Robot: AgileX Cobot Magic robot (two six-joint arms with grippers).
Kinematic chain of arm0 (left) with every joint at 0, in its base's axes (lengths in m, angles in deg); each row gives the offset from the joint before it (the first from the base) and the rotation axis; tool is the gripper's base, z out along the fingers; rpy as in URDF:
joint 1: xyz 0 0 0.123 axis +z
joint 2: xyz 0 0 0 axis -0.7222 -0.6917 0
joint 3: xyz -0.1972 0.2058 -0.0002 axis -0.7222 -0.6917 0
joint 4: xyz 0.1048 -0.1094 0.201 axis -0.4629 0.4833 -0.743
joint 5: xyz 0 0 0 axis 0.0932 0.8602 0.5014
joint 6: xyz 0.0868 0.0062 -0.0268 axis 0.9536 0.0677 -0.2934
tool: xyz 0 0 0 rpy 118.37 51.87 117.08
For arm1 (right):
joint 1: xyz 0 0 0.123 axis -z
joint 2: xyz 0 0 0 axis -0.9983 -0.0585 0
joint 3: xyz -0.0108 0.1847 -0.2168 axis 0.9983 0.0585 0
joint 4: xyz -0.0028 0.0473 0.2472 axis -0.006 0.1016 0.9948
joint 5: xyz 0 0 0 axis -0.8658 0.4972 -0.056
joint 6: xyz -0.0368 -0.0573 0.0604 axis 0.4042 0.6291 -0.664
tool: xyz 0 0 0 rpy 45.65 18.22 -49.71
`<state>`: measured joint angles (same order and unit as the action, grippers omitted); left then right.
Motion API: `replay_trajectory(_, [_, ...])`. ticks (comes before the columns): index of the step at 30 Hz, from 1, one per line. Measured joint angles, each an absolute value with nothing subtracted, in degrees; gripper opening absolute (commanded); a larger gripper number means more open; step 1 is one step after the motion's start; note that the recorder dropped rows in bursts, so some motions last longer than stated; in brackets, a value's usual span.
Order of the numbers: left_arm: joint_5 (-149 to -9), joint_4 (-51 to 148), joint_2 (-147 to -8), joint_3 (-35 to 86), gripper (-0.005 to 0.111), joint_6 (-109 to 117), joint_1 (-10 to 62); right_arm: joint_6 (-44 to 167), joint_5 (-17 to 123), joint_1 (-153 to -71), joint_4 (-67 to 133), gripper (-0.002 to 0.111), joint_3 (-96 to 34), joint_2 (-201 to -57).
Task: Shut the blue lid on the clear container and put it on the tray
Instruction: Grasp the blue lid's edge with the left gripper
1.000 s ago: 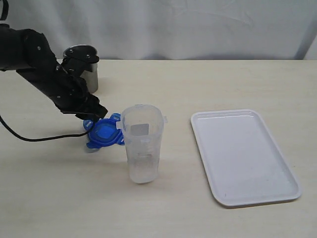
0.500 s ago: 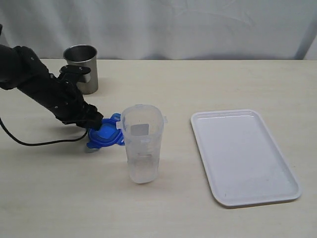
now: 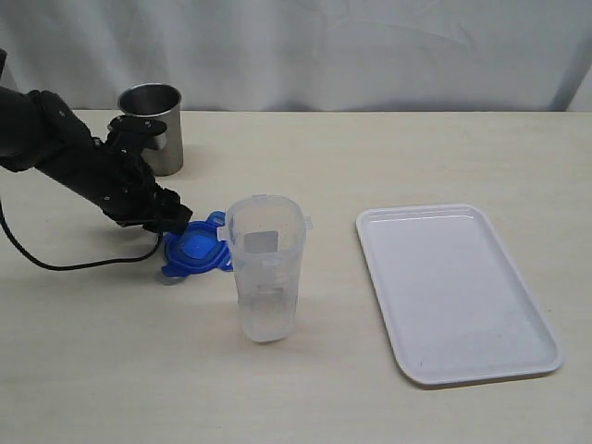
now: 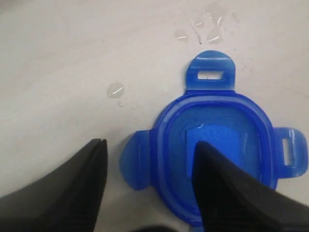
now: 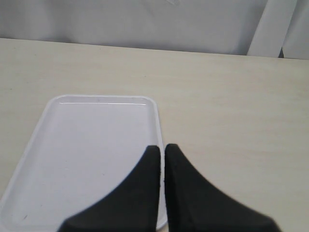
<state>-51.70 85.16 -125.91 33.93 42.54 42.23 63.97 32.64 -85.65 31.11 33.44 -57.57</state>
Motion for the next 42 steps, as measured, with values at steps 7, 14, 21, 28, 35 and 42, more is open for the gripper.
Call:
replay_trajectory(7, [-52.08,85.75,-127.72,33.93,0.051,42.54,42.23,63.97,32.64,-85.65,31.11,0.004,33.44,-57.57])
replay_trajectory(14, [-52.55,86.26,-127.72,33.93,0.051,42.54,42.23,63.97,32.64,-85.65,31.11,0.004,33.44,-57.57])
replay_trajectory(21, [-54.11,86.71,-127.72,33.93,0.051,42.12,43.37,63.97,32.64,-85.65,31.11,0.004,33.44,-57.57])
replay_trajectory(28, [-53.91,89.09,-127.72,33.93,0.051,41.87,44.92,63.97,32.64,-85.65,31.11,0.004,33.44,-57.57])
replay_trajectory(35, [-54.25,89.32,-127.72,33.93,0.051,50.06,44.92,63.97,32.64,-85.65,31.11,0.004,33.44,-57.57])
replay_trajectory(42, [-53.22,89.32,-128.42,33.93,0.046,50.85,44.92,63.97,32.64,-85.65,31.11,0.004,33.44,-57.57])
